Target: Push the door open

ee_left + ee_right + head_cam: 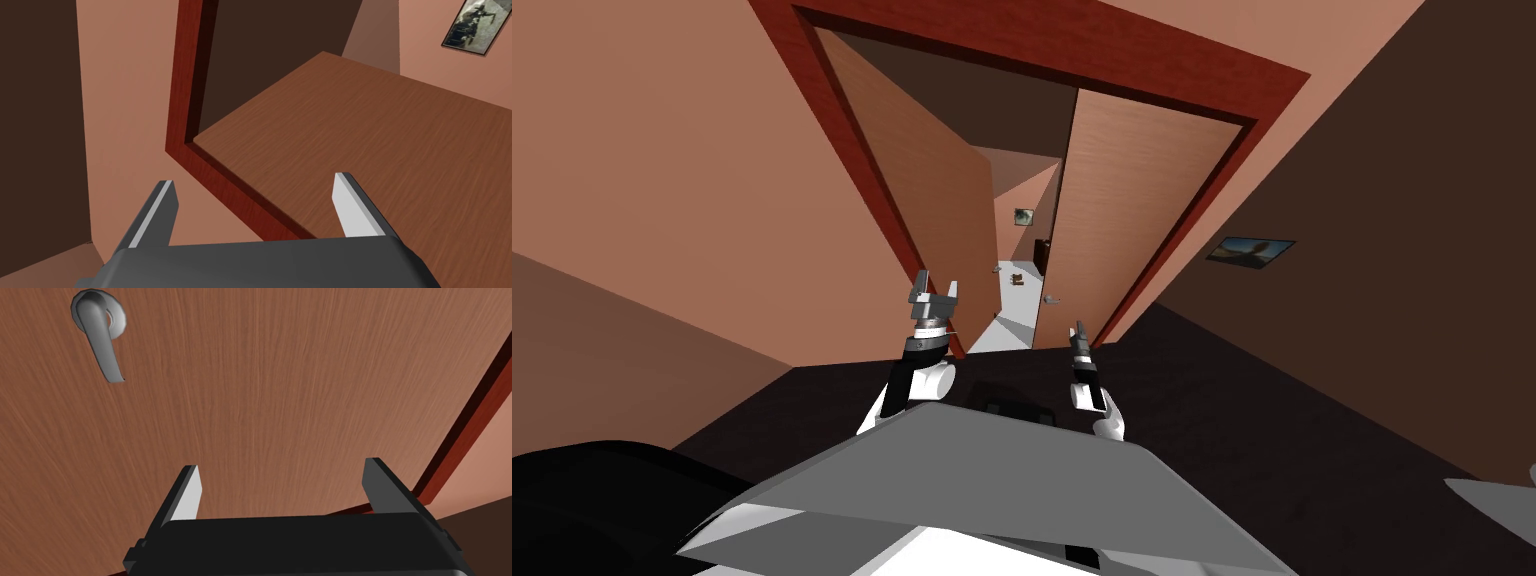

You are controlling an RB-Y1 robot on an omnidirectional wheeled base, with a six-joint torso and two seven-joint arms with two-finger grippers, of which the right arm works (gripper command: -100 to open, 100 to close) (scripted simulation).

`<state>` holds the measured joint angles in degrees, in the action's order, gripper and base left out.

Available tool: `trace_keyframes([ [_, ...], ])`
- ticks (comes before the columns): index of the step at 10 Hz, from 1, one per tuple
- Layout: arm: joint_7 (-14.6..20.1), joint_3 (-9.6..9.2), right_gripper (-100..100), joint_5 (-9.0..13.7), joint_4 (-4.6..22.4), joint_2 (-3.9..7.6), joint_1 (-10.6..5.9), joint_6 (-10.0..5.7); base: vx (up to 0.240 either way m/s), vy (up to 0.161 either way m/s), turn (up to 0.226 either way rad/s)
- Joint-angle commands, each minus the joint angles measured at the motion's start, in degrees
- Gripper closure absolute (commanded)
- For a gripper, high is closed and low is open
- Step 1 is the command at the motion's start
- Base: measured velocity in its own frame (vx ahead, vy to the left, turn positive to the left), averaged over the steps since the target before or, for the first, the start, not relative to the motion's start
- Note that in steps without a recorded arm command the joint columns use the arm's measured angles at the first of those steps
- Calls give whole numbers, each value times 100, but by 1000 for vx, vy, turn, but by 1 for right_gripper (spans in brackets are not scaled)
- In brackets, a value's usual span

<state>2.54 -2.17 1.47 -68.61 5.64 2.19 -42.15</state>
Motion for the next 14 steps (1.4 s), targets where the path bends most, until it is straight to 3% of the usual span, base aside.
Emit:
trace_keyframes([
  [1, 18, -2, -100, -9, 271, -5, -100, -16, 82, -49, 92],
  [3, 30, -1, -100, -13, 462, -5, -172, -42, 71, -31, 50],
  [10, 106, 8, -100, -35, 1684, -20, -636, -209, 82, -38, 71],
  [11, 106, 8, -100, -35, 1695, -20, -636, -209, 56, -26, 24],
  [14, 135, 11, -100, -44, 2158, -31, -810, -272, 64, -31, 57],
])
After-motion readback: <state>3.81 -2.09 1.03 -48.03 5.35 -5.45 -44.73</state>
